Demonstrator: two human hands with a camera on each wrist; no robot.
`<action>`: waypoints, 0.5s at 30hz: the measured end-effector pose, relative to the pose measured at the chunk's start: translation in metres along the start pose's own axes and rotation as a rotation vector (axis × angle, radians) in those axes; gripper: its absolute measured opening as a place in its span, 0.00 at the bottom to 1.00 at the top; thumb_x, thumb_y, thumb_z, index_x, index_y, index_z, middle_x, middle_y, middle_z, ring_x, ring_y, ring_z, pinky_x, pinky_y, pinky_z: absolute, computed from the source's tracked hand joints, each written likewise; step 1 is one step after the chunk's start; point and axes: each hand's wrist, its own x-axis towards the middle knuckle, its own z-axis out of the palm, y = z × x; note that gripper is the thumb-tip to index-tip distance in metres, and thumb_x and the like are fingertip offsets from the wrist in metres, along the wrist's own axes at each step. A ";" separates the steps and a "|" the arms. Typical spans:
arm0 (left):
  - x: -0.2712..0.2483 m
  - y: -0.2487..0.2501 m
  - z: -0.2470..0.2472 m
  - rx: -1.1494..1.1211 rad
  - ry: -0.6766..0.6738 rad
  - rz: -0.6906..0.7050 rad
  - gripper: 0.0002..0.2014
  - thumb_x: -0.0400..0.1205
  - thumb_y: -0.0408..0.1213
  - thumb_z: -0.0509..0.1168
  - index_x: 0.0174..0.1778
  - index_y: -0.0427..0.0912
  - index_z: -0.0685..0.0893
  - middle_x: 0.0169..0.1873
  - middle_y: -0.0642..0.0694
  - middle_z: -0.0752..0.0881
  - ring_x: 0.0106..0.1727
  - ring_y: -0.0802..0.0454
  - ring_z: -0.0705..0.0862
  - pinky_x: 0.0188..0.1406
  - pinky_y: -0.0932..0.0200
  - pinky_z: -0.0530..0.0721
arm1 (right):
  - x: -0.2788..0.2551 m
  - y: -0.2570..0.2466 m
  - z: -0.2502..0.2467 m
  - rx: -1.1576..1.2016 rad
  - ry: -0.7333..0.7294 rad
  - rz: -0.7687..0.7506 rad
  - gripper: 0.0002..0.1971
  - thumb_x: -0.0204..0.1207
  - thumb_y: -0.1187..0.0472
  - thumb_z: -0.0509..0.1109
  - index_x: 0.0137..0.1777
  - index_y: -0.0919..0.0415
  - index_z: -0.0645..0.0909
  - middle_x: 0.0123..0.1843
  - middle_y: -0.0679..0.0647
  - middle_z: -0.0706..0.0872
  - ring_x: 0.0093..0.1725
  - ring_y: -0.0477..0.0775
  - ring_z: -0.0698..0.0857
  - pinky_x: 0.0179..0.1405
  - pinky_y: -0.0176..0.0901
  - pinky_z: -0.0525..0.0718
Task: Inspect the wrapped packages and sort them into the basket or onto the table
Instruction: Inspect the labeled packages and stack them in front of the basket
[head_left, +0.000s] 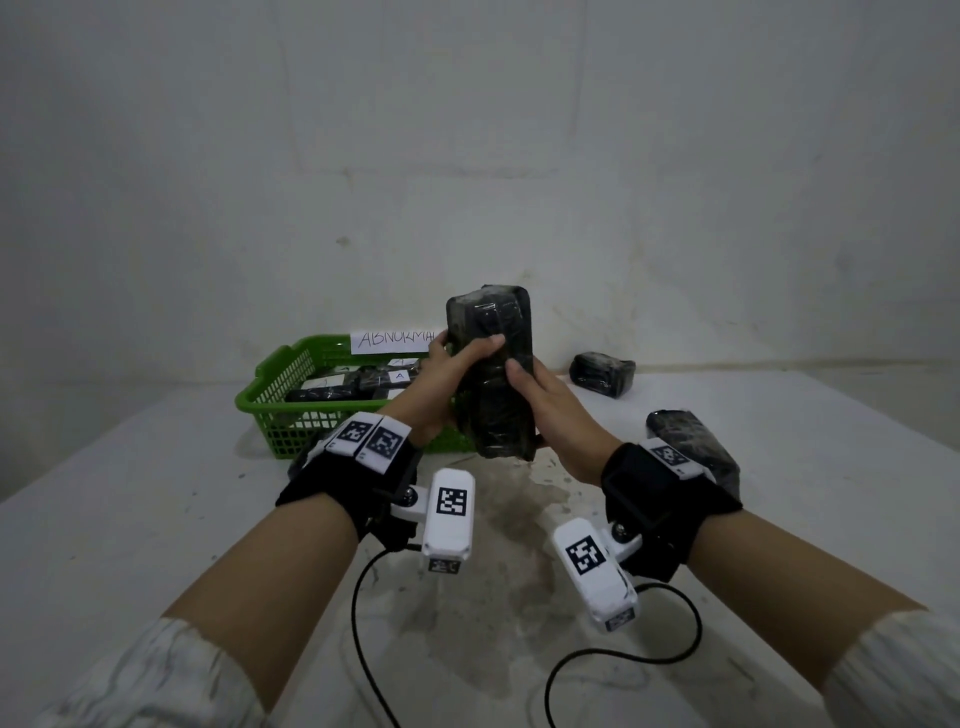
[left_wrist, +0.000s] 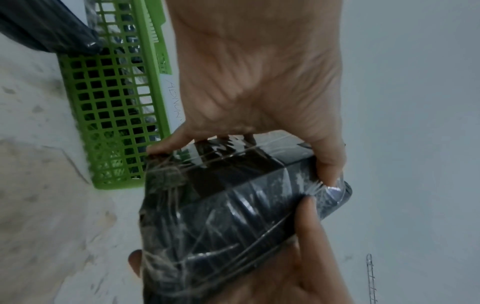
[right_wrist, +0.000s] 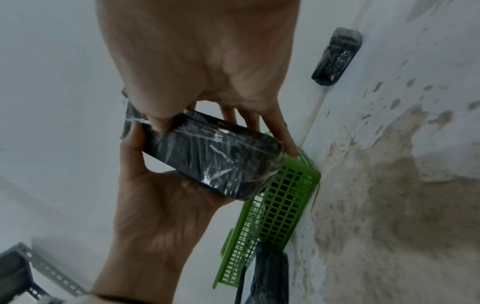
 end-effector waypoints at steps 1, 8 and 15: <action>0.001 -0.001 0.000 -0.006 0.011 -0.002 0.36 0.76 0.49 0.71 0.77 0.50 0.61 0.65 0.46 0.78 0.66 0.44 0.79 0.63 0.34 0.78 | 0.000 -0.001 0.000 -0.001 -0.006 0.004 0.16 0.88 0.50 0.52 0.73 0.43 0.69 0.60 0.39 0.83 0.55 0.34 0.83 0.41 0.28 0.85; -0.002 -0.001 0.003 -0.056 -0.027 -0.012 0.43 0.69 0.54 0.74 0.76 0.51 0.59 0.68 0.47 0.76 0.67 0.45 0.78 0.61 0.30 0.78 | 0.007 0.001 0.001 0.020 0.088 -0.049 0.19 0.87 0.48 0.52 0.75 0.51 0.69 0.66 0.50 0.82 0.64 0.44 0.83 0.59 0.38 0.83; -0.001 -0.005 0.003 -0.056 -0.029 -0.008 0.41 0.73 0.49 0.73 0.77 0.48 0.56 0.62 0.49 0.76 0.67 0.46 0.77 0.58 0.32 0.81 | 0.012 0.000 -0.004 0.053 0.119 -0.026 0.19 0.87 0.47 0.54 0.71 0.55 0.73 0.64 0.53 0.84 0.63 0.49 0.84 0.57 0.43 0.85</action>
